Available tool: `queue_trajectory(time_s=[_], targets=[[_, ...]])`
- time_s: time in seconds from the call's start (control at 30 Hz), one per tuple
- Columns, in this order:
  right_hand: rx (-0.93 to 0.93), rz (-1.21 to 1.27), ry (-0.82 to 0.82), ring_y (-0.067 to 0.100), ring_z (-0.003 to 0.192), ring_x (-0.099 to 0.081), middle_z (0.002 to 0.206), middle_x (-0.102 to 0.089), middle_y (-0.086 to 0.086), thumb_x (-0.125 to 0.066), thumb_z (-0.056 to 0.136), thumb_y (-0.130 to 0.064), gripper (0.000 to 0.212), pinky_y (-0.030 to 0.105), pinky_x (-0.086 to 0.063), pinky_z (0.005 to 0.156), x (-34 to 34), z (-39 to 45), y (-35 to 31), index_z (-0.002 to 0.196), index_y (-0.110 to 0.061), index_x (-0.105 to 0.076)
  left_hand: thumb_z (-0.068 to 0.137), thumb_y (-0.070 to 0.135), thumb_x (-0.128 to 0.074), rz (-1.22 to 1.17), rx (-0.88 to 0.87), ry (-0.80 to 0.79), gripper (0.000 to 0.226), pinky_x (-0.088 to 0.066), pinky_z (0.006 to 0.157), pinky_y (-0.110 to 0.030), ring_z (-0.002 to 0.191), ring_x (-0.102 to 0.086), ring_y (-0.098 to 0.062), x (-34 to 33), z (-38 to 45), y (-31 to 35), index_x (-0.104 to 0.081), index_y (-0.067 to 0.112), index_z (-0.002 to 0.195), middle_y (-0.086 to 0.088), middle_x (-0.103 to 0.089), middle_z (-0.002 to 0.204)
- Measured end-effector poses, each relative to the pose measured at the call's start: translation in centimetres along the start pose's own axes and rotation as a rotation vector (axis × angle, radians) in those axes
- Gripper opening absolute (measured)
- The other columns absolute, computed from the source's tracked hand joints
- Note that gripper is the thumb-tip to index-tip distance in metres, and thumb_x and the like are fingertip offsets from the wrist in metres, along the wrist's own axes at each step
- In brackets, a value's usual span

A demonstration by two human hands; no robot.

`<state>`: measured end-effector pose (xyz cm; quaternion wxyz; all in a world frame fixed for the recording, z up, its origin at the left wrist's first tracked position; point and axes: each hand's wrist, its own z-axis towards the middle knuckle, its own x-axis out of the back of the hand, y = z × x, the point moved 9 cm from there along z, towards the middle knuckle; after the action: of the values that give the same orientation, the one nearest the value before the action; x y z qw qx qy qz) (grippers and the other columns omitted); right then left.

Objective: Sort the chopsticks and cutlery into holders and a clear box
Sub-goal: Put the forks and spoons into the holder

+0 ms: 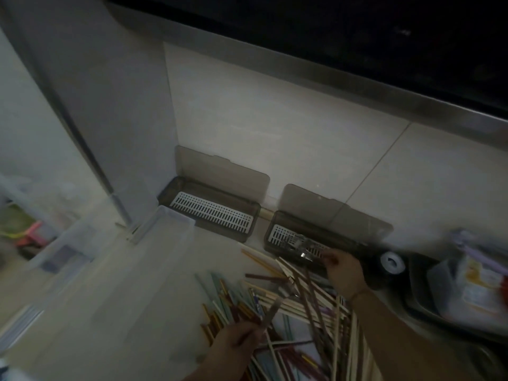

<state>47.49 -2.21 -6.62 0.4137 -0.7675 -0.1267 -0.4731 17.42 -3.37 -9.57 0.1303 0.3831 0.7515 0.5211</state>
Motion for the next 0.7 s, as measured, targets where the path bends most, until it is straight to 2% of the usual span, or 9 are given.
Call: queue_trajectory(time_s=[0.07, 0.13, 0.2, 0.27, 0.33, 0.4, 0.5, 0.6, 0.7], targets=[[0.106, 0.062, 0.251, 0.023, 0.094, -0.062, 0.101, -0.069, 0.008, -0.057, 0.093, -0.009, 0.015, 0.026, -0.045, 0.084, 2.5, -3.3, -1.6, 0.099, -0.013, -0.070, 0.099, 0.016, -0.060, -0.106, 0.001, 0.009, 0.026, -0.038, 0.065, -0.006, 0.067, -0.057, 0.014, -0.7, -0.1, 0.8, -0.071, 0.026, 0.077, 0.019, -0.065, 0.065], [0.173, 0.204, 0.401, 0.013, 0.086, -0.062, 0.090, -0.069, -0.001, -0.059, 0.093, -0.017, 0.011, 0.022, -0.044, 0.078, 3.5, -8.2, -3.0, 0.092, -0.020, -0.070, 0.099, 0.022, -0.060, -0.159, -0.019, 0.015, 0.028, -0.039, 0.066, -0.007, 0.069, -0.059, 0.013, -1.5, -0.1, 1.9, -0.073, 0.031, 0.076, 0.019, -0.067, 0.068], [0.116, 0.360, 0.366, 0.002, 0.084, -0.060, 0.085, -0.067, -0.013, -0.053, 0.096, -0.032, 0.015, 0.019, -0.042, 0.076, 2.2, -12.5, -3.4, 0.091, -0.032, -0.068, 0.094, 0.037, -0.057, -0.141, -0.095, 0.020, 0.026, -0.036, 0.061, -0.010, 0.063, -0.055, 0.008, -2.3, 0.0, 3.4, -0.071, 0.044, 0.073, 0.020, -0.062, 0.063], [0.067, 0.513, 0.272, -0.006, 0.083, -0.061, 0.084, -0.070, -0.017, -0.052, 0.096, -0.034, 0.018, 0.011, -0.042, 0.075, -0.3, -14.9, -3.5, 0.090, -0.036, -0.069, 0.092, 0.031, -0.059, -0.103, -0.216, 0.024, 0.029, -0.034, 0.059, -0.012, 0.059, -0.050, 0.009, -3.2, 0.6, 4.5, -0.067, 0.053, 0.076, 0.022, -0.058, 0.060], [0.059, 0.557, 0.173, -0.009, 0.071, -0.061, 0.081, -0.069, -0.020, -0.059, 0.094, -0.018, 0.020, 0.006, -0.041, 0.067, -2.5, -15.4, -3.4, 0.081, -0.029, -0.071, 0.096, 0.020, -0.061, -0.038, -0.304, 0.005, 0.027, -0.037, 0.064, -0.010, 0.068, -0.054, 0.015, -4.1, 1.1, 5.3, -0.073, 0.042, 0.084, 0.024, -0.064, 0.070], [0.001, 0.583, 0.121, 0.000, 0.063, -0.062, 0.072, -0.069, -0.009, -0.061, 0.092, -0.009, 0.025, 0.015, -0.045, 0.063, -3.1, -14.6, -2.9, 0.072, -0.022, -0.070, 0.097, 0.029, -0.055, 0.074, -0.372, -0.027, 0.019, -0.041, 0.073, -0.010, 0.080, -0.057, 0.016, -4.8, 2.0, 6.3, -0.073, 0.027, 0.099, 0.014, -0.070, 0.091], [-0.038, 0.604, 0.139, 0.011, 0.064, -0.061, 0.070, -0.066, 0.005, -0.053, 0.097, -0.013, 0.023, 0.021, -0.046, 0.061, -0.6, -11.7, -2.4, 0.076, -0.016, -0.063, 0.099, 0.046, -0.035, 0.499, -0.524, -0.033, 0.042, -0.046, 0.094, -0.028, 0.111, -0.058, -0.006, -4.4, 4.2, 8.7, -0.066, 0.023, 0.114, 0.000, -0.066, 0.118], [0.007, 0.414, 0.214, 0.018, 0.076, -0.060, 0.084, -0.065, 0.003, -0.048, 0.098, -0.012, 0.016, 0.024, -0.044, 0.068, 3.4, -7.9, -2.6, 0.095, -0.011, -0.064, 0.099, 0.055, -0.028, 1.026, -0.498, 0.031, 0.059, -0.014, 0.120, -0.052, 0.151, -0.010, -0.030, -2.4, 7.5, 10.4, -0.030, 0.031, 0.153, -0.004, -0.013, 0.165], [0.090, 0.095, 0.339, 0.023, 0.087, -0.059, 0.095, -0.064, 0.009, -0.056, 0.084, 0.009, 0.023, 0.023, -0.039, 0.082, 6.4, -4.1, -2.4, 0.102, 0.001, -0.069, 0.101, 0.058, -0.028, 1.177, -0.338, 0.010, 0.069, 0.006, 0.119, -0.059, 0.151, 0.015, -0.029, -0.2, 10.2, 10.2, 0.001, 0.033, 0.158, 0.000, 0.013, 0.165]])
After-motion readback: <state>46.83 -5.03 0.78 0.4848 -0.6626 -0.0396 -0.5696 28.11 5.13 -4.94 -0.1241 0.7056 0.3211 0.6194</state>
